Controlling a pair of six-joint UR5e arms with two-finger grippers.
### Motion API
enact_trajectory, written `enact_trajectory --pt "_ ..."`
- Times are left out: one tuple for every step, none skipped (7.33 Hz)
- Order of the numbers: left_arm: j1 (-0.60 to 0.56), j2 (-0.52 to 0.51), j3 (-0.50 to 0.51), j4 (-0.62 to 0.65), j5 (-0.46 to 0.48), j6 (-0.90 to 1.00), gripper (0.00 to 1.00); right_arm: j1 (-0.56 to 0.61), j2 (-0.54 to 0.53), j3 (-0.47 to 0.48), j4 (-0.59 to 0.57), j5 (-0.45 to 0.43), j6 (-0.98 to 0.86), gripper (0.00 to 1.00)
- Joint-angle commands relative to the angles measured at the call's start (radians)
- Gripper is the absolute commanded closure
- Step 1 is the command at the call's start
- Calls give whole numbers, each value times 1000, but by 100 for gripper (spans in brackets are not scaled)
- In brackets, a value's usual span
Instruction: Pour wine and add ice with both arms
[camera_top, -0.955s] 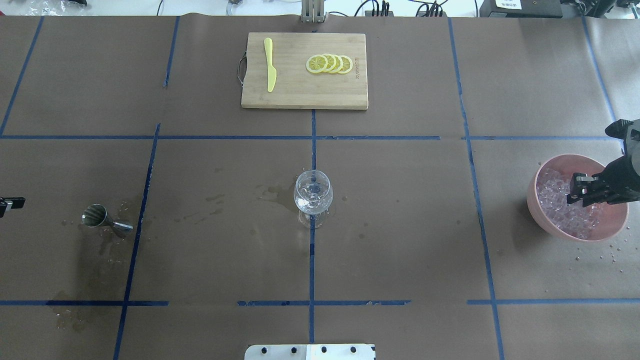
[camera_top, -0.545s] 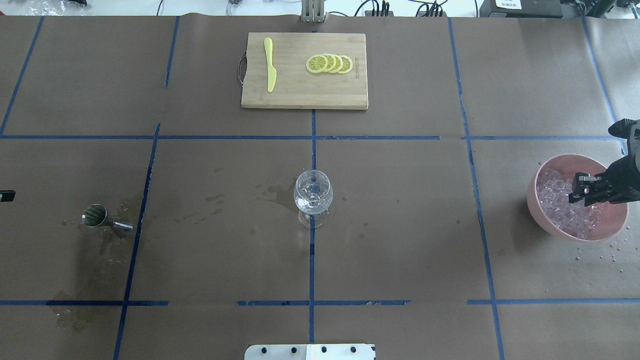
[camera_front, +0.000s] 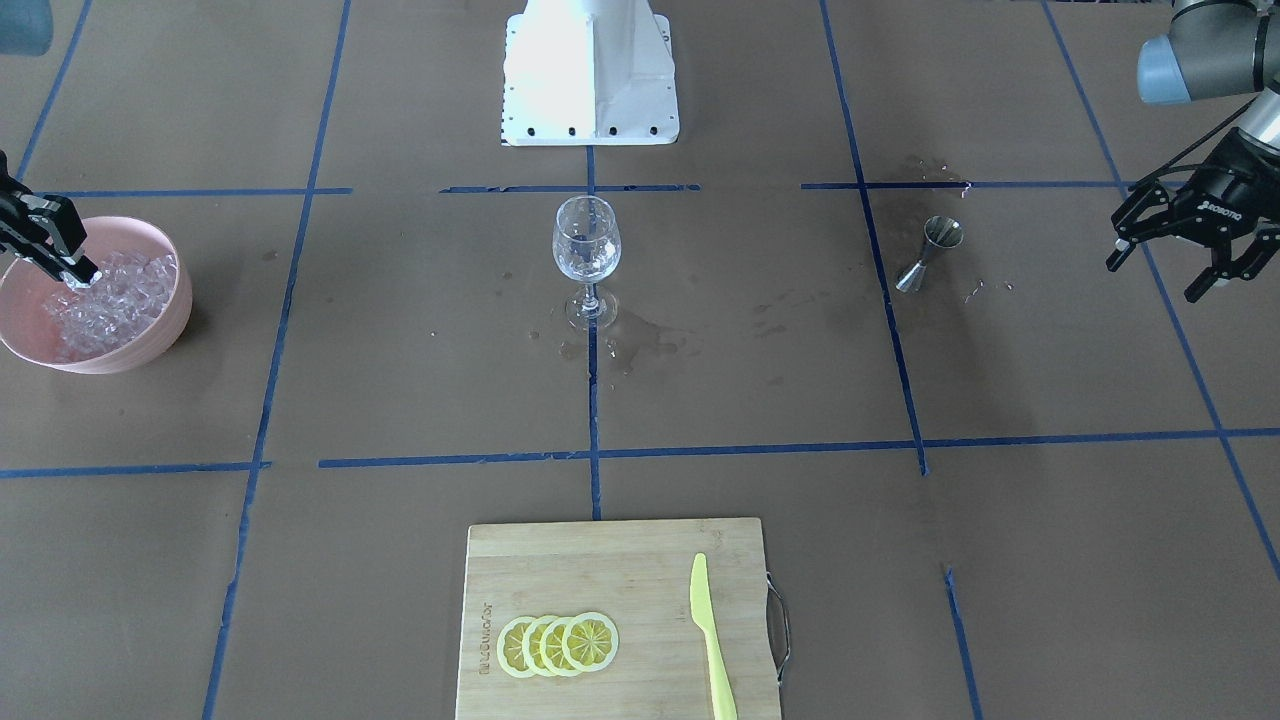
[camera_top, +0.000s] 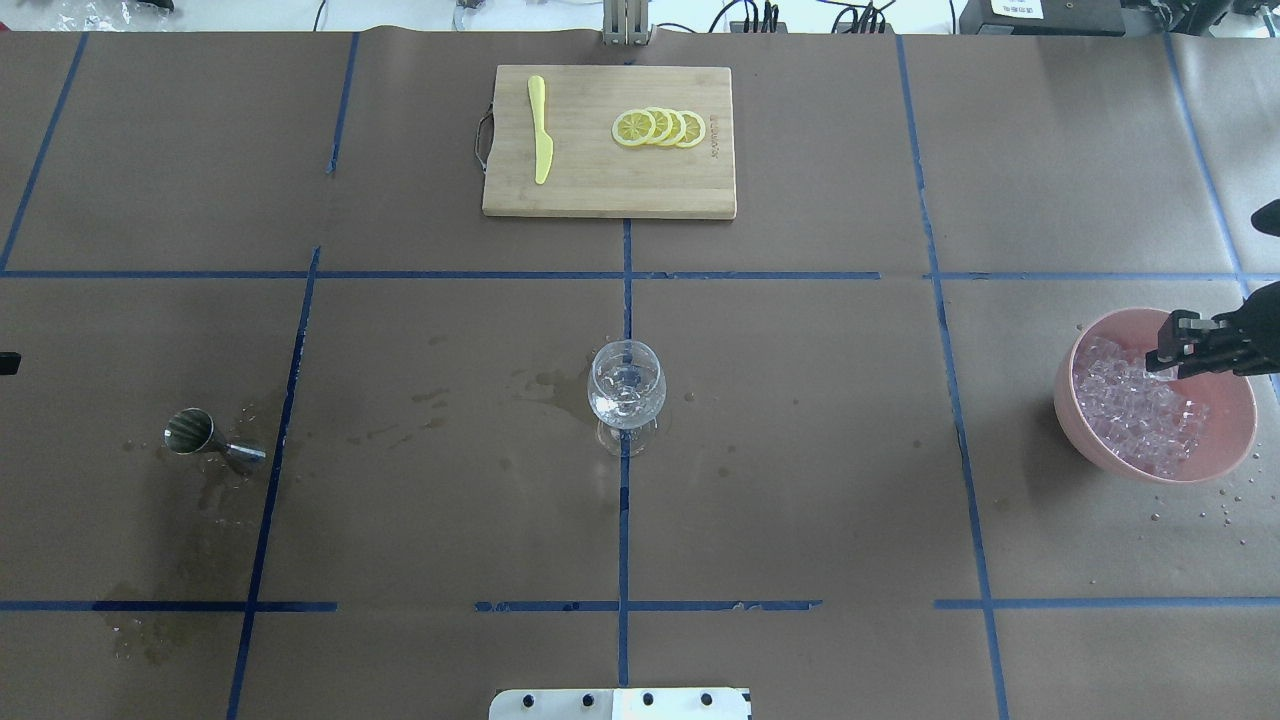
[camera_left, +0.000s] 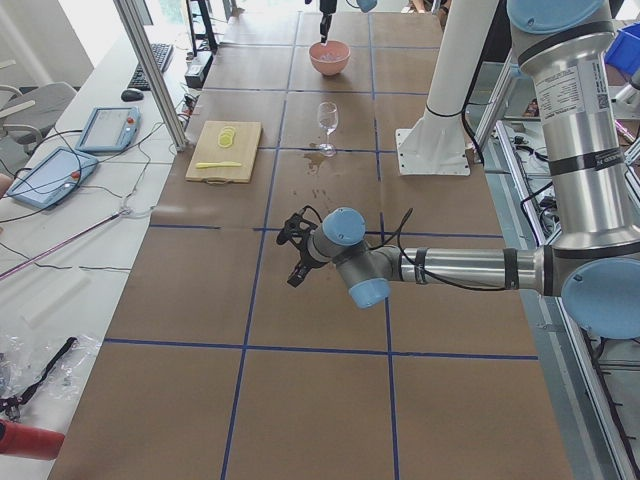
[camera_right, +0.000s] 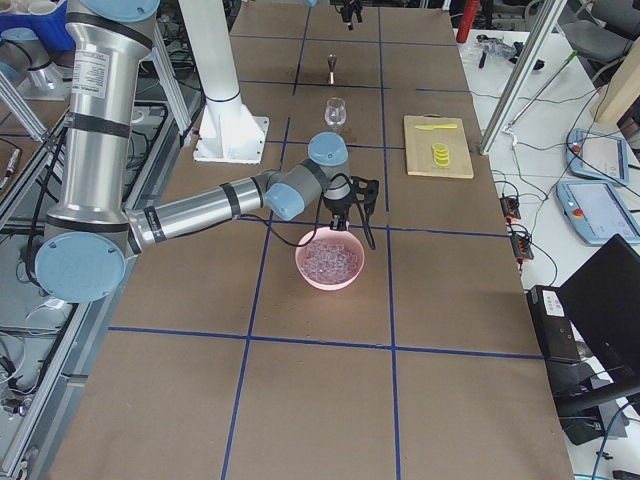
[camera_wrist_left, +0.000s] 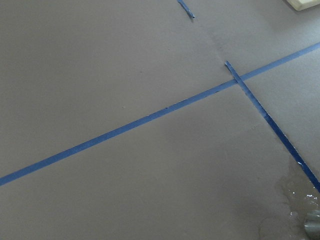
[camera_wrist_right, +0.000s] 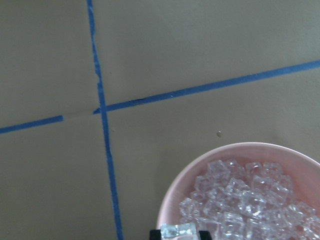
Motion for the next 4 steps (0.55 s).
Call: enact_trajectory --pt "-97 -181 7 355 -2 173 1 -38 130 19 -3 -6 198 100" --pt "-148 -225 15 463 -11 234 1 -72 179 21 -3 -8 260 100" --pt "-195 -232 38 493 -110 258 1 -103 236 21 -3 -8 348 100" --pt "-252 -232 81 519 -230 258 1 -139 279 29 -5 -14 414 100"
